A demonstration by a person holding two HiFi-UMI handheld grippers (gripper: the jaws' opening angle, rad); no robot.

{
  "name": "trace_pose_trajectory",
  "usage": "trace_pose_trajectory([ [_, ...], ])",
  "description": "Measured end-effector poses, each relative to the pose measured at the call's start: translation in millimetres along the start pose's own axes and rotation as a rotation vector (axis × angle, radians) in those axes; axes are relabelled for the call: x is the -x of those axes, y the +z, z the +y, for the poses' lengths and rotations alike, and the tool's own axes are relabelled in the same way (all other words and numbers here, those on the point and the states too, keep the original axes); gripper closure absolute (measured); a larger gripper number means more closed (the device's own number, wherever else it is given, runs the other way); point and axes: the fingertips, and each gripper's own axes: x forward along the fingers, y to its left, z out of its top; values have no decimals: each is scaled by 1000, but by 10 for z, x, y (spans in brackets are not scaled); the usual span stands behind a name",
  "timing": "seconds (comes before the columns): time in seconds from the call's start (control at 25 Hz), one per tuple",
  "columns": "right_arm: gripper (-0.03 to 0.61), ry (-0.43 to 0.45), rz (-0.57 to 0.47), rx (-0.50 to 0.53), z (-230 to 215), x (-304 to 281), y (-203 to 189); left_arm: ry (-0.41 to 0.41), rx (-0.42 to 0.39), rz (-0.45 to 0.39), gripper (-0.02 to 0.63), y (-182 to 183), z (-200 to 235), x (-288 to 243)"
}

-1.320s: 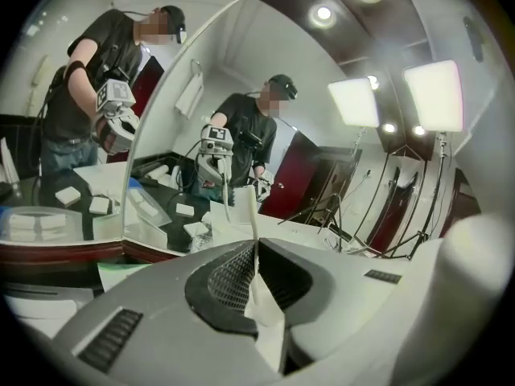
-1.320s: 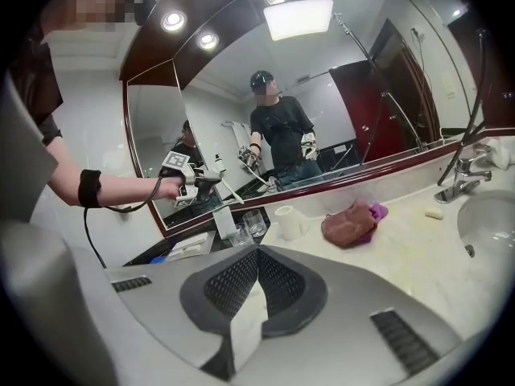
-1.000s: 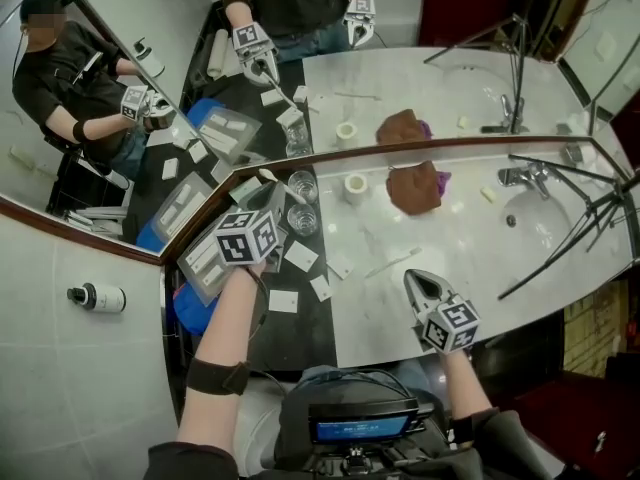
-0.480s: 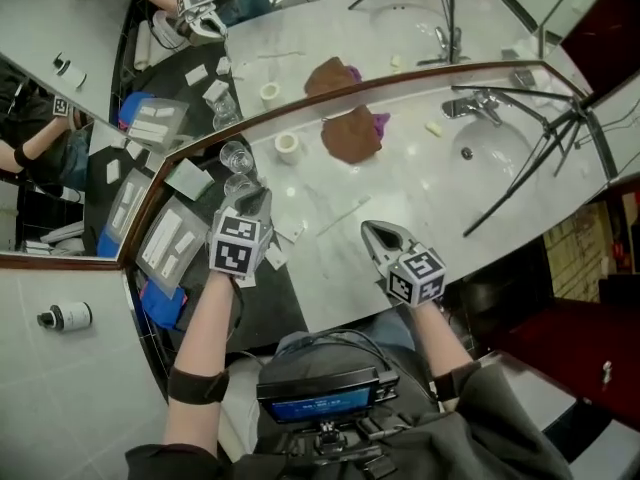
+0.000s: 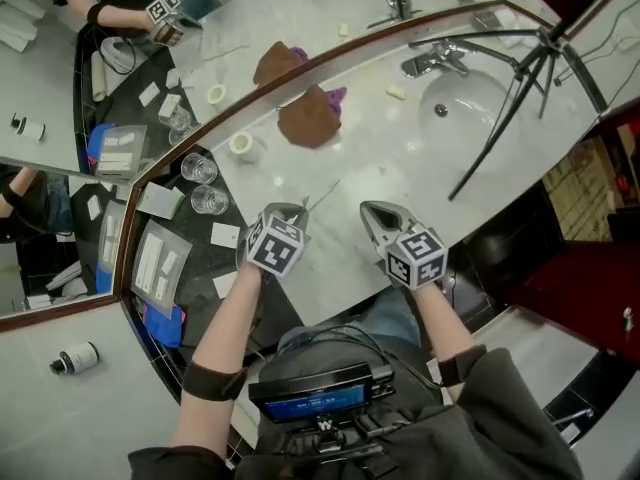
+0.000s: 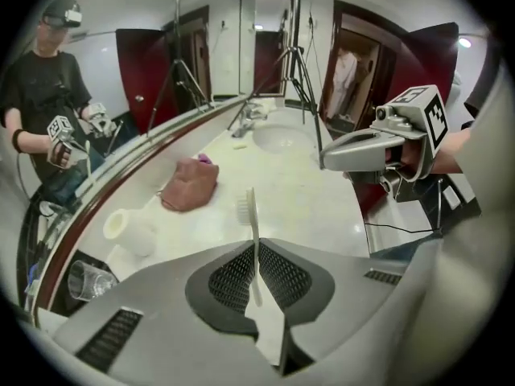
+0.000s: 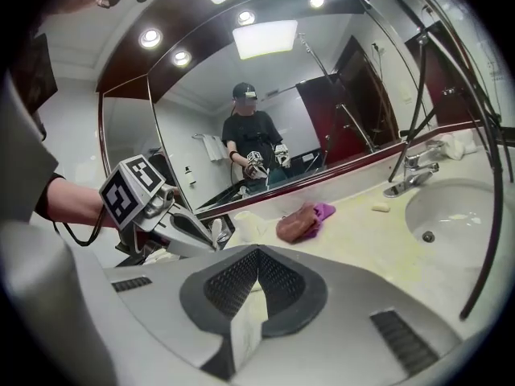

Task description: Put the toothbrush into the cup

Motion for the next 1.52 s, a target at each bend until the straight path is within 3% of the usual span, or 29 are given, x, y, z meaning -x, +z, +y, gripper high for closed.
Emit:
trace_pose_trajectory([
  [0.32,568,-78,-9,-59,-402,266,-188,-139,-26,136,594,35,-432,-730],
  [0.44,568,-95,-13,-75,-545,332,-232,-121,-50,177,594,118,-422,-876],
  [0.8,568,-135,-28,-117,-841,469,-324,-181,-48,244,595,79,-621,-1403],
  [0.96,568,-140,-29,-134,-862,505,-353,-156,-48,273,597,28,-599,-1480],
  [1.28,568,-150,-20,-135,-872,544,-426,-134,13,243,587,-34,-591,-1574],
  [1.36,568,-147,-17,-132,-861,536,-427,-122,19,239,509,-22,-560,-1514],
  [1.52,568,-132,-9,-127,-789,492,-415,-107,30,198,479,14,-508,-1418],
])
